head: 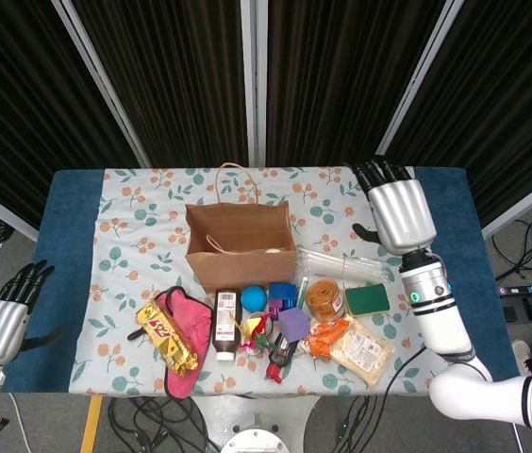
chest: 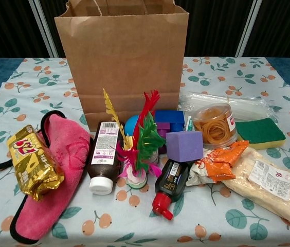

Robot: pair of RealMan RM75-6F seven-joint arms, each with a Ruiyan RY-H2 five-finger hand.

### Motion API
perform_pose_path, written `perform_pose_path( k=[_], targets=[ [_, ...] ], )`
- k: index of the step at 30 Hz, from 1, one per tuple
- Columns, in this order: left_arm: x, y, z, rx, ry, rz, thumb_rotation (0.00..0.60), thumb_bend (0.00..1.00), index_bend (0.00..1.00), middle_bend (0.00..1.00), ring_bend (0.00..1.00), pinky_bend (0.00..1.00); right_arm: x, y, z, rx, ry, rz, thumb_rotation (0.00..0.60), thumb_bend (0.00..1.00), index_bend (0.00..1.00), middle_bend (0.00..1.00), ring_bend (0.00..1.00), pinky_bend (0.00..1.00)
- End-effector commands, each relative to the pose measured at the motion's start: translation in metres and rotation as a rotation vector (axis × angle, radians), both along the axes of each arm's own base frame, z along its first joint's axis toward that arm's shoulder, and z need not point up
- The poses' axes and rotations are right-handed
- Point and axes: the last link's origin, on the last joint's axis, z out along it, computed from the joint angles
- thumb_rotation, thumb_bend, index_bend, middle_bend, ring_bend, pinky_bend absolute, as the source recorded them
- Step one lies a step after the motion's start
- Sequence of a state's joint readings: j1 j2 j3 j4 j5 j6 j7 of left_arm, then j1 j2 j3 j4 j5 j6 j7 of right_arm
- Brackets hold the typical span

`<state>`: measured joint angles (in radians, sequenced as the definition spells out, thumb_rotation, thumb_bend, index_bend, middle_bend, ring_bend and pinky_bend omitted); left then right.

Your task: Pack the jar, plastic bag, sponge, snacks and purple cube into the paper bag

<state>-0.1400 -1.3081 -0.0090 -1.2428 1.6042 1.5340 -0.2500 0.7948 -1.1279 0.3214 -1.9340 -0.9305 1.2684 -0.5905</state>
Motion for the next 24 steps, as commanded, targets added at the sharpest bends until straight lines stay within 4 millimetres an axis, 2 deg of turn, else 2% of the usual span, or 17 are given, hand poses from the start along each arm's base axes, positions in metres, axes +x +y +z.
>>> perform_pose_path(
  k=[1, 6, 11, 14, 24],
  targets=[
    [0.001, 0.000, -0.001, -0.003, 0.000, 0.000, 0.600, 0.10, 0.10, 0.16, 0.06, 0.20, -0.061, -0.006, -0.019, 0.096, 0.069, -0.197, 0.600, 0.00, 0.17, 0.24, 0.16, 0.27],
    [-0.001, -0.002, -0.002, -0.010, 0.009, 0.008, 0.600, 0.10, 0.10, 0.16, 0.06, 0.20, -0.098, -0.010, -0.066, 0.239, 0.130, -0.306, 0.600, 0.00, 0.19, 0.25, 0.17, 0.28],
    [-0.001, -0.005, 0.001, -0.008, 0.017, 0.006, 0.600, 0.10, 0.10, 0.16, 0.06, 0.20, -0.117, -0.016, -0.106, 0.305, 0.143, -0.349, 0.600, 0.00, 0.19, 0.25, 0.17, 0.27],
    [-0.003, -0.006, 0.002, -0.007, 0.019, 0.016, 0.600, 0.10, 0.10, 0.16, 0.06, 0.20, -0.120, -0.018, -0.120, 0.328, 0.127, -0.347, 0.600, 0.00, 0.19, 0.25, 0.17, 0.27],
    [-0.010, -0.006, 0.004, -0.006, 0.017, 0.044, 0.600, 0.10, 0.10, 0.16, 0.06, 0.20, -0.112, -0.023, -0.146, 0.395, 0.076, -0.322, 0.600, 0.00, 0.21, 0.26, 0.18, 0.27]
  ],
)
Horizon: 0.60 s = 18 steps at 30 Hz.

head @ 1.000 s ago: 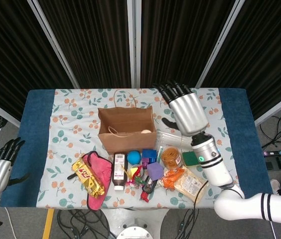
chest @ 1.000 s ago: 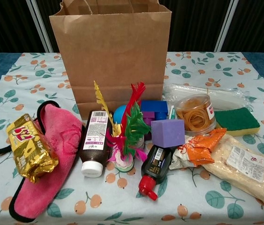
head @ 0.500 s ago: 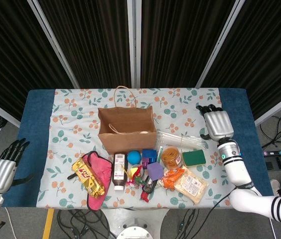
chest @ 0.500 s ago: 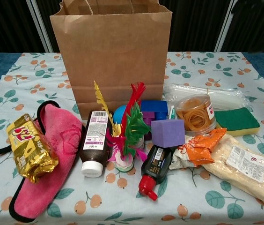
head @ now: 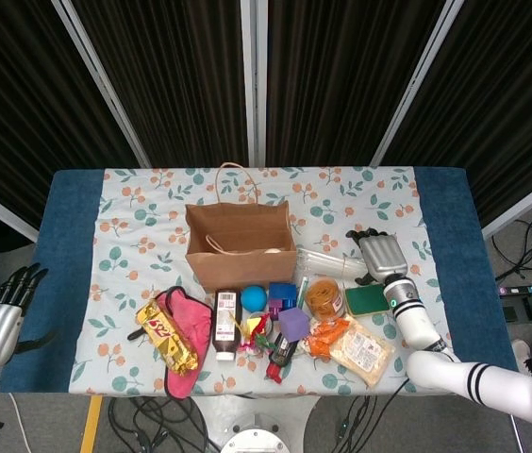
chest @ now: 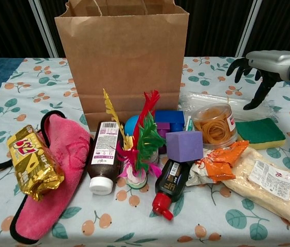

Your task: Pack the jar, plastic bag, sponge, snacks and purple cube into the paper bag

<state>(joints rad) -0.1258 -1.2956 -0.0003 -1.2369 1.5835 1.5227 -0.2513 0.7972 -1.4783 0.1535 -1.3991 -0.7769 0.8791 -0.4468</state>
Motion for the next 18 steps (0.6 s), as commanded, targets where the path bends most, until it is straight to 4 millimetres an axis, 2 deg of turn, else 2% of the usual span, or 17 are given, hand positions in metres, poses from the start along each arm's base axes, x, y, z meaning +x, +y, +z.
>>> perform_pose_path(
  k=[1, 8, 12, 18],
  targets=[
    [-0.002, -0.001, -0.001, -0.003, -0.001, 0.006, 0.600, 0.10, 0.10, 0.16, 0.06, 0.20, 0.004, -0.003, -0.008, 0.023, -0.004, 0.008, 0.600, 0.00, 0.21, 0.27, 0.18, 0.27],
    [-0.003, -0.001, 0.001, 0.002, -0.002, 0.008, 0.600, 0.10, 0.10, 0.16, 0.06, 0.20, 0.007, -0.010, -0.028, 0.062, 0.029, 0.011, 0.600, 0.00, 0.26, 0.29, 0.22, 0.31],
    [-0.004, -0.002, 0.001, 0.003, -0.002, 0.012, 0.600, 0.10, 0.10, 0.16, 0.06, 0.20, 0.005, -0.011, -0.039, 0.070, 0.048, 0.003, 0.600, 0.04, 0.30, 0.32, 0.25, 0.35],
    [-0.005, -0.002, 0.001, 0.003, -0.003, 0.012, 0.600, 0.10, 0.10, 0.16, 0.06, 0.20, 0.000, -0.011, -0.043, 0.075, 0.067, -0.013, 0.600, 0.09, 0.38, 0.38, 0.30, 0.41]
  ],
)
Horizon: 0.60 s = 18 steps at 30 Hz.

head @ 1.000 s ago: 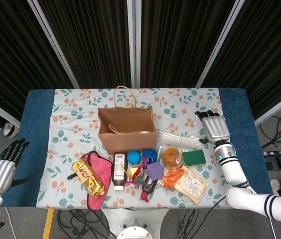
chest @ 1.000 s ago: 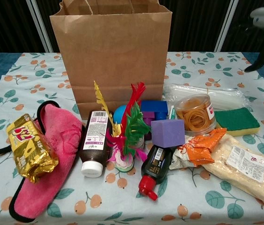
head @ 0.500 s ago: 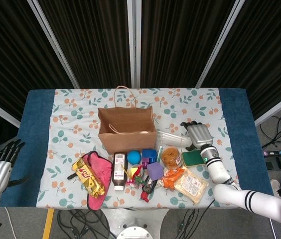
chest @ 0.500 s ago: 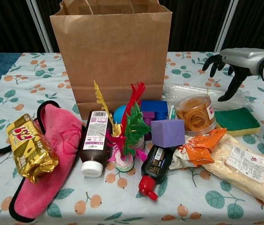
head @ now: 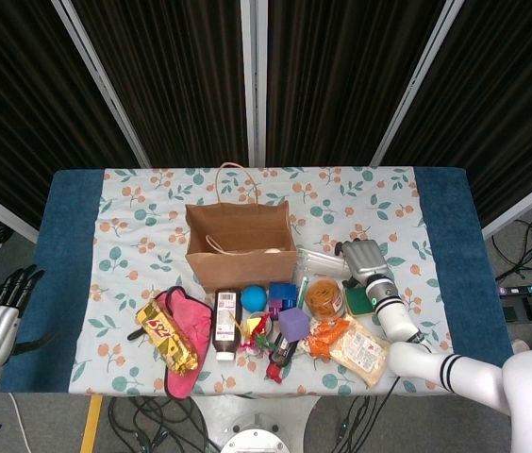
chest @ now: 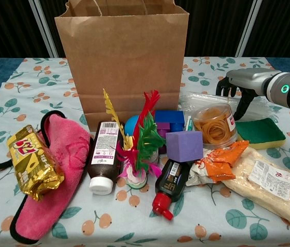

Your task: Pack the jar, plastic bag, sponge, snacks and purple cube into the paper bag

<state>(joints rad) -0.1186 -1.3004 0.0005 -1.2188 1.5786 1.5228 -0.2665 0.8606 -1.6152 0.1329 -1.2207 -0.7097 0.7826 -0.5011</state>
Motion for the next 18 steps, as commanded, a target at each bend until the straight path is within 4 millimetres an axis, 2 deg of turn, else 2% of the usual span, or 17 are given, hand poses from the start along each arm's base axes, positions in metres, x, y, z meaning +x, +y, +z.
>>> perform_pose_path(
  k=[1, 5, 8, 11, 18],
  targets=[
    [0.000, 0.000, 0.000, 0.001, -0.001, 0.000, 0.600, 0.10, 0.10, 0.16, 0.06, 0.20, 0.001, -0.001, 0.001, -0.013, -0.007, -0.002, 0.600, 0.10, 0.41, 0.40, 0.32, 0.42],
    [0.000, 0.000, -0.001, -0.002, 0.000, -0.002, 0.600, 0.10, 0.10, 0.16, 0.06, 0.20, 0.006, -0.004, 0.013, -0.076, -0.036, 0.013, 0.600, 0.17, 0.52, 0.48, 0.39, 0.50],
    [0.001, 0.000, -0.001, -0.001, -0.001, -0.004, 0.600, 0.10, 0.10, 0.16, 0.06, 0.20, 0.009, -0.006, 0.028, -0.116, -0.053, 0.022, 0.600, 0.19, 0.56, 0.50, 0.41, 0.53],
    [0.001, 0.001, -0.001, -0.003, -0.001, -0.003, 0.600, 0.10, 0.10, 0.16, 0.06, 0.20, 0.023, -0.009, 0.061, -0.209, -0.097, 0.067, 0.600, 0.20, 0.56, 0.50, 0.41, 0.53],
    [0.003, 0.005, -0.005, -0.018, -0.011, -0.016, 0.600, 0.10, 0.10, 0.16, 0.06, 0.20, 0.063, -0.003, 0.158, -0.416, -0.146, 0.182, 0.600, 0.20, 0.56, 0.50, 0.41, 0.53]
  ],
)
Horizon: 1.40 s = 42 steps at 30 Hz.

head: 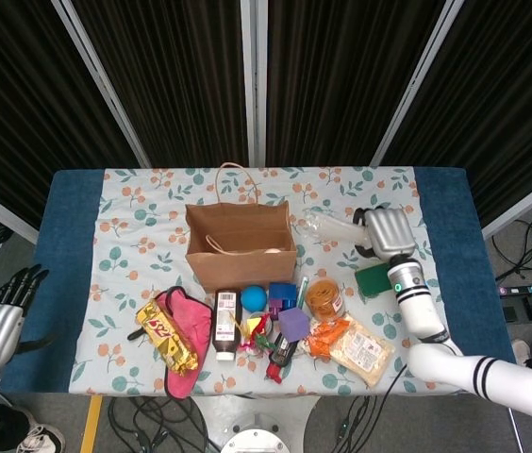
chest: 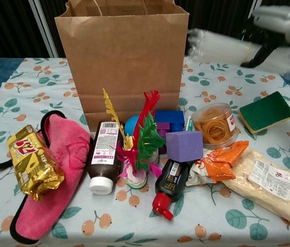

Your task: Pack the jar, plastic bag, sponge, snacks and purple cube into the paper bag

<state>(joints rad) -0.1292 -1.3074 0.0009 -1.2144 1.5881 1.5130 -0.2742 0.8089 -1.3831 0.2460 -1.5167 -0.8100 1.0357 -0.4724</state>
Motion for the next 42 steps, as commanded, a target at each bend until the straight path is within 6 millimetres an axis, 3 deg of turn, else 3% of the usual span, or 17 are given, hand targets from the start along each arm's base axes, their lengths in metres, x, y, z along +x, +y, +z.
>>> perform_pose_path(
  k=[1, 5, 9, 15, 19, 27, 33, 42],
  targets=[
    [0.002, 0.001, -0.002, -0.005, -0.003, -0.008, 0.600, 0.10, 0.10, 0.16, 0.06, 0.20, 0.031, 0.006, 0.070, -0.158, -0.035, 0.081, 0.600, 0.20, 0.56, 0.50, 0.42, 0.53],
    [0.005, 0.003, -0.003, -0.007, -0.003, -0.025, 0.600, 0.10, 0.10, 0.16, 0.06, 0.20, 0.059, 0.012, 0.096, -0.191, -0.059, 0.131, 0.600, 0.20, 0.56, 0.51, 0.42, 0.54],
    [0.007, 0.003, -0.001, 0.001, -0.001, -0.031, 0.600, 0.10, 0.10, 0.16, 0.06, 0.20, 0.089, 0.014, 0.101, -0.185, -0.078, 0.192, 0.600, 0.20, 0.56, 0.51, 0.42, 0.54],
    [0.007, 0.000, 0.004, 0.019, -0.008, -0.021, 0.600, 0.10, 0.10, 0.16, 0.06, 0.20, 0.148, 0.015, 0.086, -0.140, -0.214, 0.304, 0.600, 0.20, 0.56, 0.51, 0.42, 0.54],
    [0.006, 0.000, 0.006, 0.023, -0.011, -0.019, 0.600, 0.10, 0.10, 0.16, 0.06, 0.20, 0.175, 0.020, 0.068, -0.092, -0.345, 0.335, 0.600, 0.20, 0.56, 0.51, 0.42, 0.54],
    [0.002, 0.000, 0.005, 0.024, -0.033, -0.005, 0.600, 0.10, 0.10, 0.16, 0.06, 0.20, 0.231, 0.041, 0.051, -0.089, -0.349, 0.437, 0.600, 0.21, 0.56, 0.51, 0.42, 0.54],
    [0.003, 0.002, 0.008, 0.042, -0.044, -0.018, 0.600, 0.10, 0.10, 0.16, 0.06, 0.20, 0.241, 0.044, 0.025, -0.012, -0.438, 0.428, 0.600, 0.21, 0.56, 0.51, 0.42, 0.54],
    [-0.004, -0.002, 0.014, 0.055, -0.043, -0.001, 0.600, 0.10, 0.10, 0.16, 0.06, 0.20, 0.225, 0.028, -0.010, 0.022, -0.689, 0.404, 0.600, 0.21, 0.56, 0.51, 0.42, 0.54]
  ],
)
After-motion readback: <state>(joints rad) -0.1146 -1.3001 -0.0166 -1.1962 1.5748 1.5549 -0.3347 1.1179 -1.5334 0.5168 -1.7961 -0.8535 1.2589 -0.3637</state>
